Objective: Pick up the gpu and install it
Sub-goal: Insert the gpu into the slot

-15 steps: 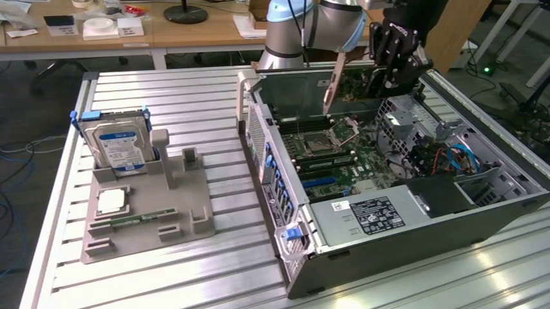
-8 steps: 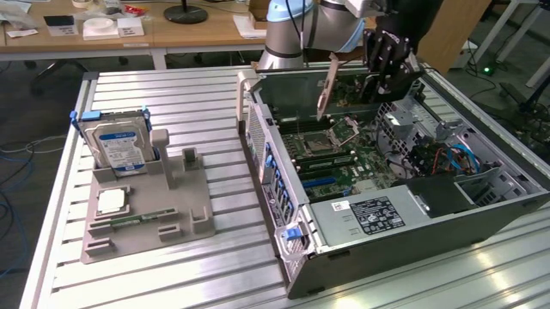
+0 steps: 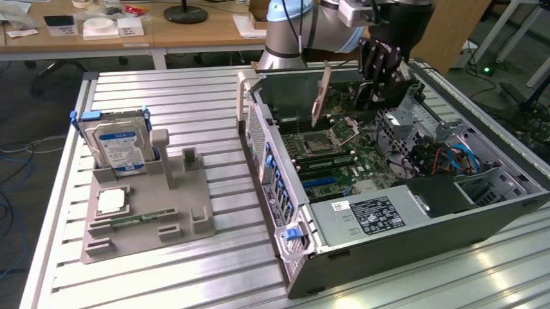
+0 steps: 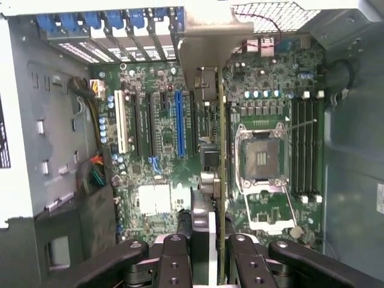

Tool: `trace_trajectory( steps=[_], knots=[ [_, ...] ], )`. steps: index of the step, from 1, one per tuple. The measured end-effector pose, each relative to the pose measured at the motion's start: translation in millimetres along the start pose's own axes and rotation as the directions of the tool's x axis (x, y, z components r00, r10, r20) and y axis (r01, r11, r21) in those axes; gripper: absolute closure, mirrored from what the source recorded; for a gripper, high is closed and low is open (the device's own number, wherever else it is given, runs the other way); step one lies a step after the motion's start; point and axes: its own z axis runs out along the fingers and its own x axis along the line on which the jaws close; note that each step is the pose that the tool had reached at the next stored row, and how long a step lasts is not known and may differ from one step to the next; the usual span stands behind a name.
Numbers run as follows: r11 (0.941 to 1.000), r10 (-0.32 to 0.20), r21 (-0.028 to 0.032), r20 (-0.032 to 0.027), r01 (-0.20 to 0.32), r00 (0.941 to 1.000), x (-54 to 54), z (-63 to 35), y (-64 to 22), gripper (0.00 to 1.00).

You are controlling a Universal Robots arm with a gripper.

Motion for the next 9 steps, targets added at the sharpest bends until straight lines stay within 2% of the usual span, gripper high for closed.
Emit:
trace_trajectory(
  steps=[5, 9],
  knots=[
    [1.0000, 0.000, -0.0015, -0.0031, 0.000, 1.0000, 0.6, 8.1, 10.1, 0.72],
    [1.0000, 0.000, -0.0025, -0.0041, 0.000, 1.0000, 1.1, 15.3, 13.2, 0.72]
  ],
)
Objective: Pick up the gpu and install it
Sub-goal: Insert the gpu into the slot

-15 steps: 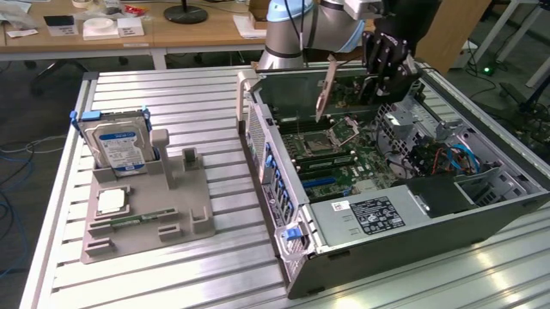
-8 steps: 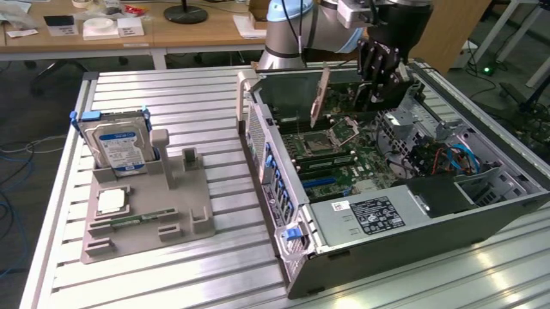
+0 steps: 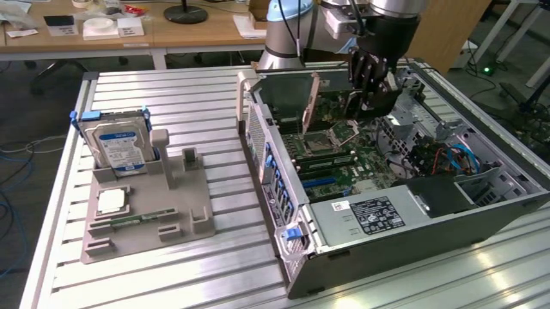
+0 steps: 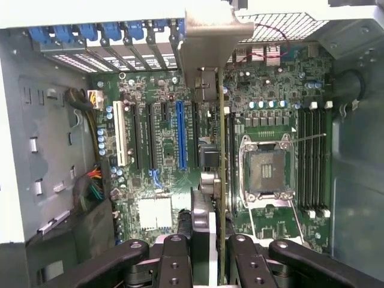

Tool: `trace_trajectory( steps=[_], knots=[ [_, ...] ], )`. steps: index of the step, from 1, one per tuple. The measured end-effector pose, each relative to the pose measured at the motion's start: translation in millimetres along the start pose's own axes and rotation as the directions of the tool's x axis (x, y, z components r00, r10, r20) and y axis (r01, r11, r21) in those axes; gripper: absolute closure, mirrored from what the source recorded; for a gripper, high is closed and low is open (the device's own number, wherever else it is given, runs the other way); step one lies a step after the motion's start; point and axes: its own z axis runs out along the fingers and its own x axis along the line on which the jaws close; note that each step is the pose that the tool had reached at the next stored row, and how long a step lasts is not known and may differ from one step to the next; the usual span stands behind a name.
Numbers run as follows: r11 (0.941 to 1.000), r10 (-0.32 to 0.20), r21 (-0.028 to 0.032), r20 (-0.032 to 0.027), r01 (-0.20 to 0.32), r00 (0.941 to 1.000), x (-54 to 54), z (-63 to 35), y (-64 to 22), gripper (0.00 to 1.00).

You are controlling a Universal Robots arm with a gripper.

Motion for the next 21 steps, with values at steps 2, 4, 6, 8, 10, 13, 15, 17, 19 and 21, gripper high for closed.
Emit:
trace_trajectory(
  steps=[2, 4, 6, 8, 10, 13, 15, 17, 19, 21],
  knots=[
    [1.0000, -0.002, -0.0003, 0.0001, 0.002, 1.0000, 0.9, 3.7, 0.2, 0.72],
    [0.9998, -0.021, -0.0002, 0.0011, 0.021, 0.9998, 1.0, 7.2, 0.4, 0.72],
    [0.9995, -0.031, -0.0002, 0.0017, 0.031, 0.9995, 1.0, 10.9, 0.5, 0.72],
    [0.9995, -0.031, -0.0006, 0.0018, 0.031, 0.9995, 1.4, 14.4, 1.0, 0.72],
    [0.9995, -0.031, -0.0010, 0.0017, 0.031, 0.9995, 1.7, 17.8, 5.5, 0.72],
    [0.9995, -0.031, -0.0034, 0.0016, 0.031, 0.9995, 2.7, 23.0, 9.4, 0.72],
    [0.9995, -0.032, -0.0051, 0.0015, 0.032, 0.9995, 6.3, 25.9, 9.5, 0.72],
    [0.9995, -0.032, -0.0059, 0.0018, 0.032, 0.9995, 8.9, 29.1, 9.7, 0.72],
    [0.9995, -0.032, -0.0065, 0.0015, 0.032, 0.9995, 9.6, 32.6, 13.0, 0.72],
    [0.9995, -0.032, -0.0066, 0.0015, 0.032, 0.9995, 10.0, 35.9, 17.4, 0.72]
  ],
)
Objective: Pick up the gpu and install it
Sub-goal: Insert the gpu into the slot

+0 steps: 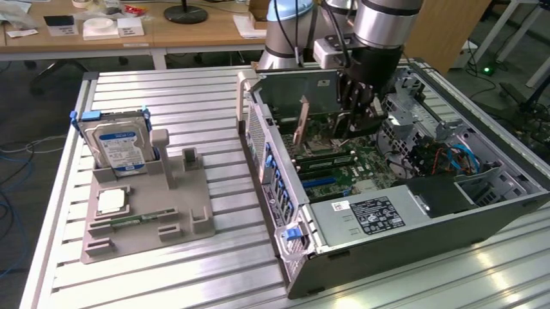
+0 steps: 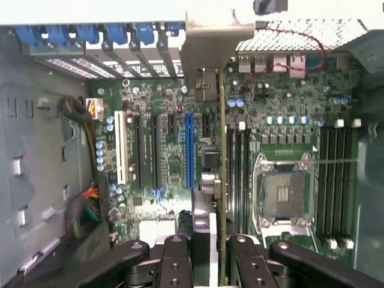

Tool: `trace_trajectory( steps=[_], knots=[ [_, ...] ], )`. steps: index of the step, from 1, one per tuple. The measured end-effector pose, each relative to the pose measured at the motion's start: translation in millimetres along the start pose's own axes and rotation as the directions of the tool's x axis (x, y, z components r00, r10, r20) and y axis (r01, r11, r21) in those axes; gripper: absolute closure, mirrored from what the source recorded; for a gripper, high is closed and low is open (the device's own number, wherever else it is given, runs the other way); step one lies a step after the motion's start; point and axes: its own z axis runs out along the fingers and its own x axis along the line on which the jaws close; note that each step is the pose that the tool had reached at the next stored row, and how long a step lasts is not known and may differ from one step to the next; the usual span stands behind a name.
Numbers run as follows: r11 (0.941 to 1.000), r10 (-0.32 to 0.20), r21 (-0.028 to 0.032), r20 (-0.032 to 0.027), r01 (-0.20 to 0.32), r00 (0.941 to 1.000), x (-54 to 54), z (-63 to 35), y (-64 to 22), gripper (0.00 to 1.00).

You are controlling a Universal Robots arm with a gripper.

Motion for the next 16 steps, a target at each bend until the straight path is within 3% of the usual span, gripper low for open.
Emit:
trace_trajectory(
  steps=[6, 16],
  knots=[
    [1.0000, 0.000, -0.0001, 0.0003, 0.000, 1.0000, 10.9, 9.4, 1.1, 0.72],
    [1.0000, 0.000, -0.0009, 0.0000, 0.000, 1.0000, 11.7, 27.2, 9.5, 0.72]
  ],
)
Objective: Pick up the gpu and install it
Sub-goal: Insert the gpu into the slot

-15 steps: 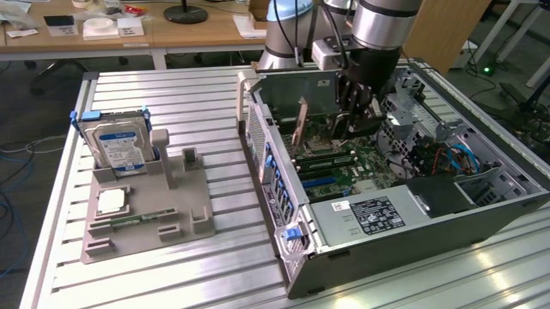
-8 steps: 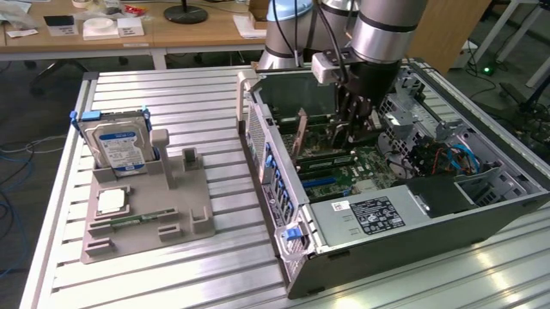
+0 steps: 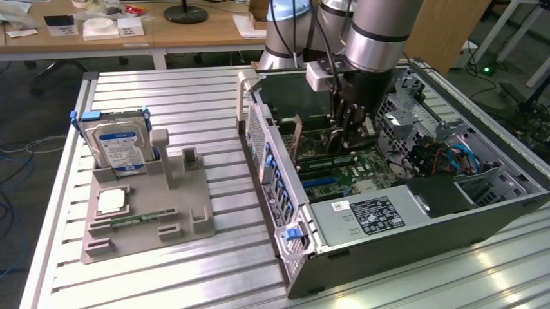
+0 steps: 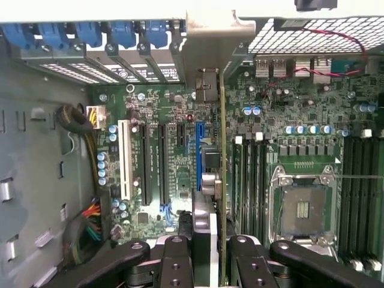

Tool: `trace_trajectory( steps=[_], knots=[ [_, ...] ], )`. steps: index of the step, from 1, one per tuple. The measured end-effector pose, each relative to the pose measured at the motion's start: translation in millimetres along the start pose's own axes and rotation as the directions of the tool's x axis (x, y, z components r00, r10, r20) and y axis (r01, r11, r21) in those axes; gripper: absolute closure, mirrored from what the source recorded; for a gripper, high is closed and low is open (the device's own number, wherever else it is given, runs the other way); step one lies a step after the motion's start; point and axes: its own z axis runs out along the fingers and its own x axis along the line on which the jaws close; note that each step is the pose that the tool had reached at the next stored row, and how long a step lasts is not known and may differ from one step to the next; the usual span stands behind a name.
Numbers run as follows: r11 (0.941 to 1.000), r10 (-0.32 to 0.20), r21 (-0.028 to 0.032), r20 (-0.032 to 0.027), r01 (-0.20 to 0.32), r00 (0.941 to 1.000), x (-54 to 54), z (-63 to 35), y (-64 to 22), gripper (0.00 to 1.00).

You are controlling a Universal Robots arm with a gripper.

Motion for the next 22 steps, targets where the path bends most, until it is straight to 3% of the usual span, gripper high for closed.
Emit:
trace_trajectory(
  steps=[22],
  knots=[
    [1.0000, 0.000, -0.0011, 0.0000, 0.000, 1.0000, 4.2, 39.6, 7.5, 0.72]
  ],
)
